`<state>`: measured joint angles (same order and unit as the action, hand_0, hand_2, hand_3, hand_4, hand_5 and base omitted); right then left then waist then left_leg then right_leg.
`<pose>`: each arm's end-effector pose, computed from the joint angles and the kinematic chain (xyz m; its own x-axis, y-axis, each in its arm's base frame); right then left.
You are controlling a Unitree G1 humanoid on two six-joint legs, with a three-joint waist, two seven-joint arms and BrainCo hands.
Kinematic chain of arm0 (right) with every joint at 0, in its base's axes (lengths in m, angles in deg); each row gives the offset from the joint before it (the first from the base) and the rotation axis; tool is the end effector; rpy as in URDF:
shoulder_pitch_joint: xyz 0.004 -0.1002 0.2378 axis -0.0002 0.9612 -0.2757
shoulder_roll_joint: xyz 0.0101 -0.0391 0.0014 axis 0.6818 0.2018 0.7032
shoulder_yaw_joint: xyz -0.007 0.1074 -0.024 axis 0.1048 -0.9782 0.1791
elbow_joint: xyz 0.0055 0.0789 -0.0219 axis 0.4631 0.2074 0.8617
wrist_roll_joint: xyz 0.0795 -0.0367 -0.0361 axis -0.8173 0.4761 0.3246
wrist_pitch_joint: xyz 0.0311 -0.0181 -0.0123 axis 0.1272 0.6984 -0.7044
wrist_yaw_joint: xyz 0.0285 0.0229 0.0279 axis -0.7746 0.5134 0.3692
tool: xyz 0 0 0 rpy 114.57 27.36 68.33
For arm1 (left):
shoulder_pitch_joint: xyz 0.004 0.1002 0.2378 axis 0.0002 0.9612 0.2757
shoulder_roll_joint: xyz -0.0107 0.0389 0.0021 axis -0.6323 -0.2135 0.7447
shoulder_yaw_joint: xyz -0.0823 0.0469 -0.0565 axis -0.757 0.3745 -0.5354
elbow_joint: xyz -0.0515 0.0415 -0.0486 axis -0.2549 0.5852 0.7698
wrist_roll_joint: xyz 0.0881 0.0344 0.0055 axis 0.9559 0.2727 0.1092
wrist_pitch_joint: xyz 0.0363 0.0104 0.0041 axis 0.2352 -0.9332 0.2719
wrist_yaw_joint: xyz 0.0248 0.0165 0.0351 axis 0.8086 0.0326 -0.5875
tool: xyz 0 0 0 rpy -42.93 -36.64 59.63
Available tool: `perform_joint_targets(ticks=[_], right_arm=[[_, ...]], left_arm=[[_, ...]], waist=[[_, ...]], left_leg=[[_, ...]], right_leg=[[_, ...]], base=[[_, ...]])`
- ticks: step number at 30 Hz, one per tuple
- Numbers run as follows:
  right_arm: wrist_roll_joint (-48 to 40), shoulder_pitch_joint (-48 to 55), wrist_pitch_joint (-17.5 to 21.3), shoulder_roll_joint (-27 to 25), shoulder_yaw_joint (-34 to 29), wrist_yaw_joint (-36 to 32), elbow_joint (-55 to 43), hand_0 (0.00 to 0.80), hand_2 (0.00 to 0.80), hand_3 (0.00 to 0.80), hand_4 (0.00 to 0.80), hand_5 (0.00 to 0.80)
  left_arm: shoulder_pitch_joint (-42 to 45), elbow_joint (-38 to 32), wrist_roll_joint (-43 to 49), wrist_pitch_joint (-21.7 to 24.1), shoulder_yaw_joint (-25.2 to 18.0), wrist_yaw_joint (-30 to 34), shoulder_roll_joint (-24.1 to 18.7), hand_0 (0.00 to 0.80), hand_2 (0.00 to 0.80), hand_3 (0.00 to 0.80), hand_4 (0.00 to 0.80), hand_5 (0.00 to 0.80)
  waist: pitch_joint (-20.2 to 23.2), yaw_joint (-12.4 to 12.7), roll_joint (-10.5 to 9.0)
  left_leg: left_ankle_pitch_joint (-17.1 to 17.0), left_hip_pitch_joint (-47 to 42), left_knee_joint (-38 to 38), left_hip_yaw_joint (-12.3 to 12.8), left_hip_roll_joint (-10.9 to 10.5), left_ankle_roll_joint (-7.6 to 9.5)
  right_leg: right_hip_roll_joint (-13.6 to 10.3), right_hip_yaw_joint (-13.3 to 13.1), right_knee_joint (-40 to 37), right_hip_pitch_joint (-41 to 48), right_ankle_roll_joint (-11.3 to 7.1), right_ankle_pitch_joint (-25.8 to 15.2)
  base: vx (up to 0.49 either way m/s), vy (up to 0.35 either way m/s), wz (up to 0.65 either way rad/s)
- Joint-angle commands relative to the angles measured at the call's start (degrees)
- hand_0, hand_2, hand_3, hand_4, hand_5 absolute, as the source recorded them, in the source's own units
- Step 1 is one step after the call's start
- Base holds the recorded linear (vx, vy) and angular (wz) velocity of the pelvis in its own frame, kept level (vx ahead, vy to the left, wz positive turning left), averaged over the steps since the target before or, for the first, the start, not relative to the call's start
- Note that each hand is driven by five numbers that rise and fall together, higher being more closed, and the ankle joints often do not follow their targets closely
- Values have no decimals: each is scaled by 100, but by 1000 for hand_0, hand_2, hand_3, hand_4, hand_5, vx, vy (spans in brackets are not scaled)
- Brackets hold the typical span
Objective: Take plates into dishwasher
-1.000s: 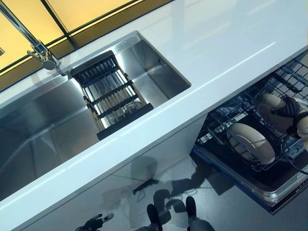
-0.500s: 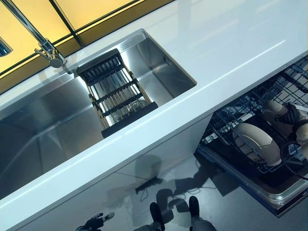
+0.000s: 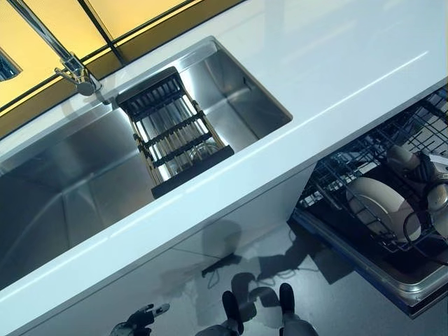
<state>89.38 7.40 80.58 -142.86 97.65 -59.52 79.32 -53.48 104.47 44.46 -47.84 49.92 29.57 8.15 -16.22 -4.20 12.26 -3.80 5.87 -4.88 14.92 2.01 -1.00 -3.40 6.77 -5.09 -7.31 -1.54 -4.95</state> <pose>0.2682 -0.3770 0.1677 0.8714 -0.4775 0.1126 0.1155 -0.0234 -0.9930 0.1098 0.2495 -0.0960 0.4864 0.0838 -0.8697 -0.0640 0.9961 0.0602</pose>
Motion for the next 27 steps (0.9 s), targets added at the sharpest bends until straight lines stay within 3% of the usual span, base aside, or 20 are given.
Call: perform_joint_targets(ticks=[1, 11, 12, 13, 20, 27], right_arm=[[371, -483, -331, -159, 309, 309, 405, 800, 800, 800, 800, 800], [333, -541, -423, -87, 416, 141, 725, 800, 800, 800, 800, 800], [296, -564, -448, -90, 422, 137, 710, 477, 477, 477, 477, 477], [259, -567, -500, -90, 412, 153, 672, 0, 0, 0, 0, 0], [-35, -296, -706, -214, 153, -138, 425, 0, 0, 0, 0, 0], [-543, -198, -968, -573, -136, -629, -109, 0, 0, 0, 0, 0]], left_arm=[[-218, 167, -252, -10, 324, -6, -85, 0, 0, 0, 0, 0], [-246, 124, -253, -26, 345, 40, -107, 0, 0, 0, 0, 0], [-248, 122, -257, -22, 349, 52, -110, 0, 0, 0, 0, 0], [-244, 108, -248, -29, 335, 73, -121, 0, 0, 0, 0, 0], [-164, 93, -159, -38, 230, 123, -191, 0, 0, 0, 0, 0], [-56, 118, 54, -67, 84, 110, -256, 0, 0, 0, 0, 0]], waist=[[-15, 20, -158], [-79, 76, -52], [-87, 78, -50], [-88, 80, -54], [12, 67, -264], [168, -6, -689]], left_leg=[[339, -137, -12, -69, -106, -97], [316, -112, -12, -50, -129, -89], [314, -115, -12, -44, -128, -90], [314, -121, -12, -41, -128, -93], [355, -224, -12, -34, -99, -85], [421, -438, -12, 28, -1, -95]], right_leg=[[-251, 29, 9, -157, -399, 142], [-312, 163, 9, -177, -394, 134], [-317, 173, 9, -174, -394, 131], [-319, 180, 9, -168, -395, 128], [-300, 241, 9, -50, -415, 136], [-212, 196, 9, 162, -426, 130]], base=[[0, 0, 0], [0, 0, 0], [0, 0, 0], [0, 0, 0], [13, 8, -1], [50, 19, -2]])
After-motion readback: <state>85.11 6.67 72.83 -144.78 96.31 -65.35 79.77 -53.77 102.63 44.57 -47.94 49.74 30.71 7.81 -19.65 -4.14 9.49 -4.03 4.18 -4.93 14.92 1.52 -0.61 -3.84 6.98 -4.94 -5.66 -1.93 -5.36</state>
